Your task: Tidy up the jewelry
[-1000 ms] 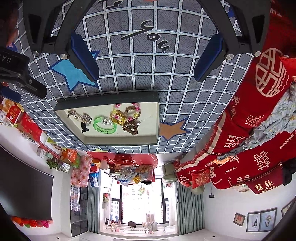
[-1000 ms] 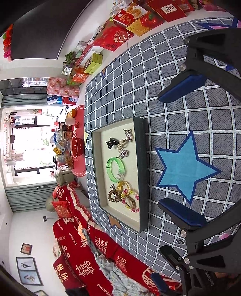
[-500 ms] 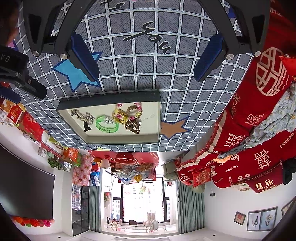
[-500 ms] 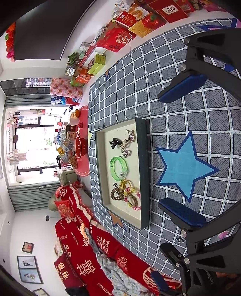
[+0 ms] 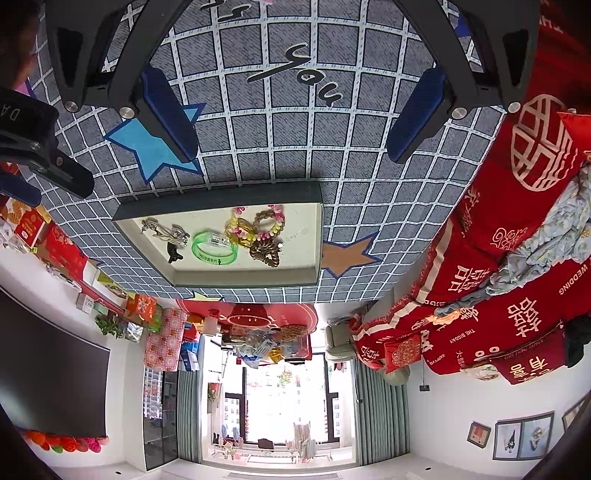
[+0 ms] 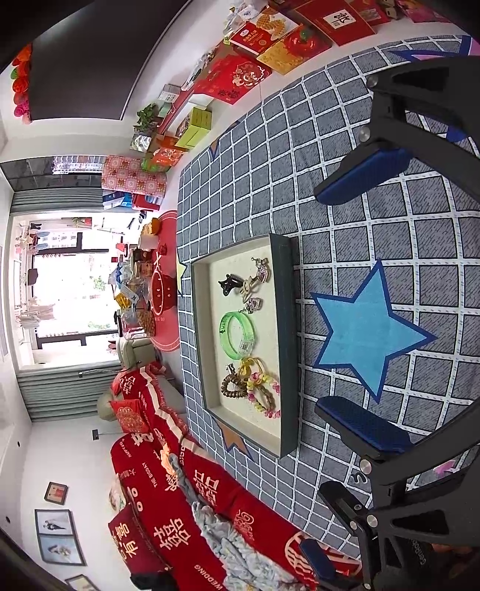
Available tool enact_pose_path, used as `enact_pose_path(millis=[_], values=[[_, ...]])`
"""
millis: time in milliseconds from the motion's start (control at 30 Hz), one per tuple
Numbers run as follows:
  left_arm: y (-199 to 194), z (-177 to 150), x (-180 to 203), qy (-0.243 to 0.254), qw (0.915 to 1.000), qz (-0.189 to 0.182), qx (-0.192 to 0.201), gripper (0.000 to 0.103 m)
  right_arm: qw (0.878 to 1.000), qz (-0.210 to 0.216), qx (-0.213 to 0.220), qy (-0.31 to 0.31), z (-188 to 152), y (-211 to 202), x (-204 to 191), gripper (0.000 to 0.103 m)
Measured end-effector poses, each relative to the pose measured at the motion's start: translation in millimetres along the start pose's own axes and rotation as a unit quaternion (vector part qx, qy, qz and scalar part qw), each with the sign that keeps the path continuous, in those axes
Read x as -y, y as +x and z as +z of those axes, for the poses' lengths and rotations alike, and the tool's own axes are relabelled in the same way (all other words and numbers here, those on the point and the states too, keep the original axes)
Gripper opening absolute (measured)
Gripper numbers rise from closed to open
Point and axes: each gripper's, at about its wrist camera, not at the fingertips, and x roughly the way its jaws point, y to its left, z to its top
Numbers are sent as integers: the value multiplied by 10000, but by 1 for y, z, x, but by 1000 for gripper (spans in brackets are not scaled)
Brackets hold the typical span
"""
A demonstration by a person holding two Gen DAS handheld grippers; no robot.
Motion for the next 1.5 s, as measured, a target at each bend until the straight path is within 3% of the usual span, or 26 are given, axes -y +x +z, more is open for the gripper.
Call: enact_pose_path(millis=[1500], values=[[0,-5,1,-25,10000,-4,-40,103,10000,24,-12,21,-1,0,-1,103]])
